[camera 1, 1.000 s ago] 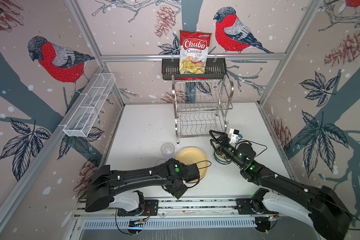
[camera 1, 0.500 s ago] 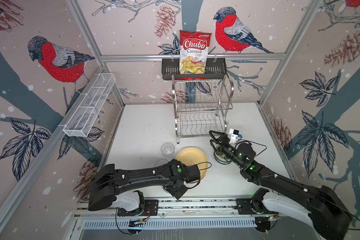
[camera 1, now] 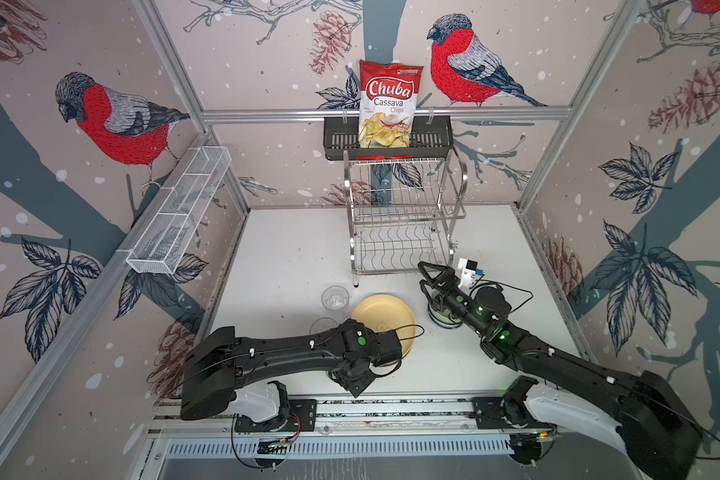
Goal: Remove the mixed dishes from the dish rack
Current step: 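Lower the tumbler beside the other tumblers with the left gripper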
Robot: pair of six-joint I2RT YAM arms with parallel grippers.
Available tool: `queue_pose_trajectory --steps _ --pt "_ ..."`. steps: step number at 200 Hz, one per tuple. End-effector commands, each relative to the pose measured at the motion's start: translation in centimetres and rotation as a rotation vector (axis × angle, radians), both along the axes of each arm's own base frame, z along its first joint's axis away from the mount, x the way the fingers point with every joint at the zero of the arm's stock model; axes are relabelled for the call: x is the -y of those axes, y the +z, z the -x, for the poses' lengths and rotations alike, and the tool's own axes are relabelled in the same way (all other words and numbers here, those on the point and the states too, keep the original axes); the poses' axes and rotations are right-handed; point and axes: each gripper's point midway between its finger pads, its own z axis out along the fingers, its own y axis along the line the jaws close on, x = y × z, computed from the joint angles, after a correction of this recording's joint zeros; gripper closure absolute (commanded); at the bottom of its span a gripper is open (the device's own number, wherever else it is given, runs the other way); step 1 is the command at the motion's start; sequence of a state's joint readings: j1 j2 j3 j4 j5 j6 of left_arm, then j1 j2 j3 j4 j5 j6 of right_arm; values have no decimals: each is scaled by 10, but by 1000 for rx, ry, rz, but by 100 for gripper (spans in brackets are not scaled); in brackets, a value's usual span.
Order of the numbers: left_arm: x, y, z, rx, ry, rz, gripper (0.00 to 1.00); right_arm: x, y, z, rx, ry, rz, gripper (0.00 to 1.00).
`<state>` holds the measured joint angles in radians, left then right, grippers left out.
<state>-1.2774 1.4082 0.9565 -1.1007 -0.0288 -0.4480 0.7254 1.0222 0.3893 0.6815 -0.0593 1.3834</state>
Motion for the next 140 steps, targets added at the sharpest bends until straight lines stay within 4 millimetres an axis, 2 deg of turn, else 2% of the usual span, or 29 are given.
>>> queue_pose_trajectory --steps 1,19,99,108,140 --pt "2 0 -5 20 10 -1 93 -1 8 1 26 10 -25 0" --pt "3 -1 -5 18 10 -5 86 0 7 2 25 7 -23 1" --pt "6 -1 -7 24 8 3 79 3 5 2 22 1 -22 1" --pt "8 0 -7 26 6 7 80 3 4 1 22 1 -22 1" --pt "10 2 -9 37 4 14 96 3 5 2 21 2 -25 0"
